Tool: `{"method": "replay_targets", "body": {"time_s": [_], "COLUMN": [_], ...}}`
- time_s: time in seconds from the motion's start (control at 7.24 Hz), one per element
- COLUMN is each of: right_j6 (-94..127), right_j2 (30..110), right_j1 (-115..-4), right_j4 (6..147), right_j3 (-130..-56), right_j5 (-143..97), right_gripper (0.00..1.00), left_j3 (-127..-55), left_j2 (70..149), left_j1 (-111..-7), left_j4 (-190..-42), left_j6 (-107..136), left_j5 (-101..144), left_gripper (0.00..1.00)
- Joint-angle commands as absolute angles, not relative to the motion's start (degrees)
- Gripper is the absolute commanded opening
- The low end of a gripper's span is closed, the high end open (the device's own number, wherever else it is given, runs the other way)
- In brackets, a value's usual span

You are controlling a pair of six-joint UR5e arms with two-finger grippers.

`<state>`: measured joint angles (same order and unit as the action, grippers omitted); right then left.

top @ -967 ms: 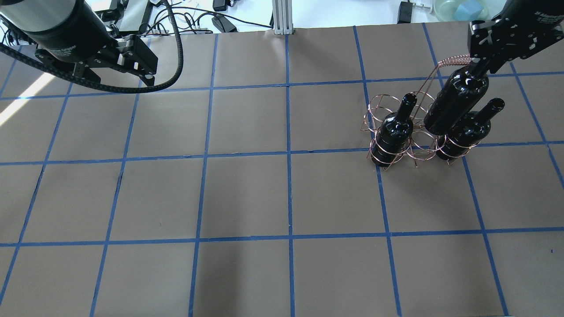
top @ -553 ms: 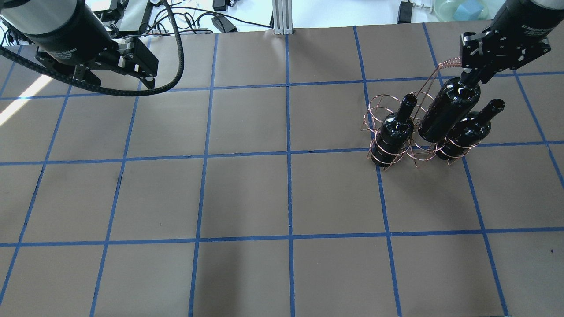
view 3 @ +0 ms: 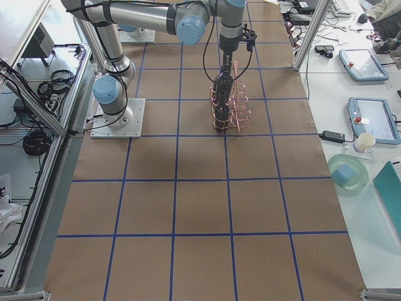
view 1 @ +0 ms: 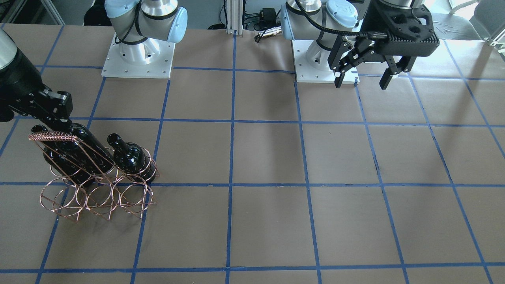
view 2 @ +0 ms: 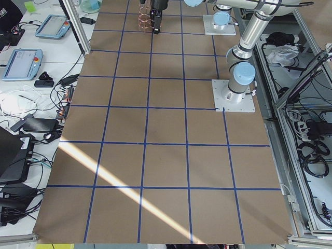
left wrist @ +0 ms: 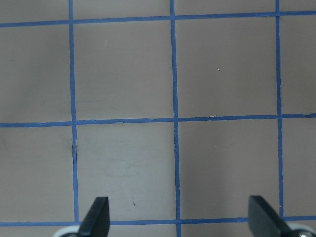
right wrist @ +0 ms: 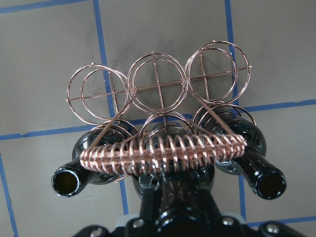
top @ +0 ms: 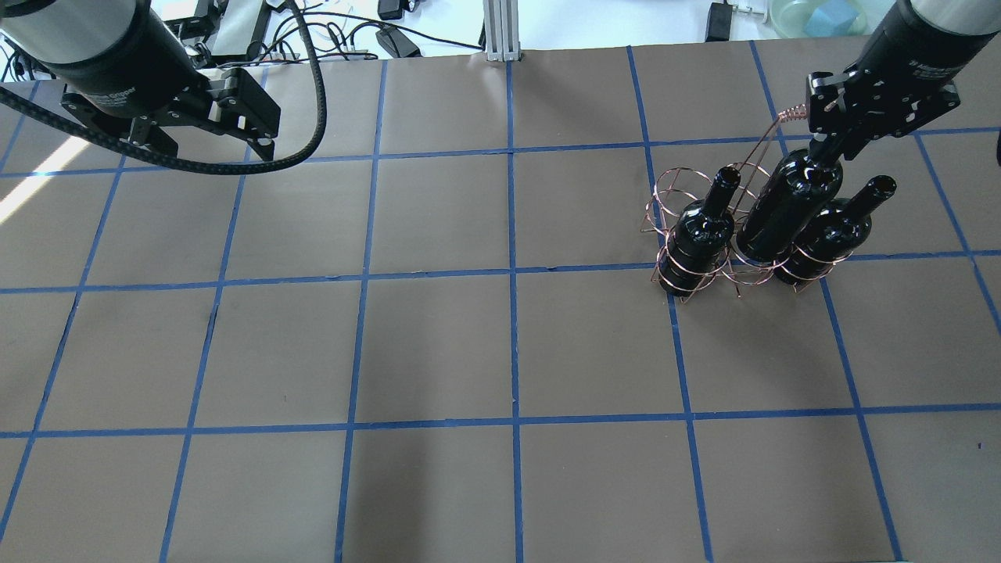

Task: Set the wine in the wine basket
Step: 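Push the bottle down and tilt it into the rack with the right gripper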

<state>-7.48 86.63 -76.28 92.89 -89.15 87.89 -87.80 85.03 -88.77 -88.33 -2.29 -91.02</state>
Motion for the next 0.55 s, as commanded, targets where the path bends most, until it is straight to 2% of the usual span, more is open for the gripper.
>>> {"method": "replay_targets", "body": {"time_s": [0.0, 0.41], "right_j6": [-7.4, -4.4], "right_j2": [85.2, 84.9], "right_j1": [-76.3, -77.4], "right_j4": [92.9, 95.1], "right_j3": [-89.5, -91.9], "right_j5": [87.9, 88.0], "right_gripper": [0.12, 0.12], "left_j3": [-87.8, -88.0], "left_j2": [85.0, 85.1], "left_j1": [-88.8, -88.8], "left_j4": [-88.3, -88.2], "left_j6": [-2.3, -2.3], "left_j5": [-91.0, -91.0], "left_gripper": [1.00, 1.00]}}
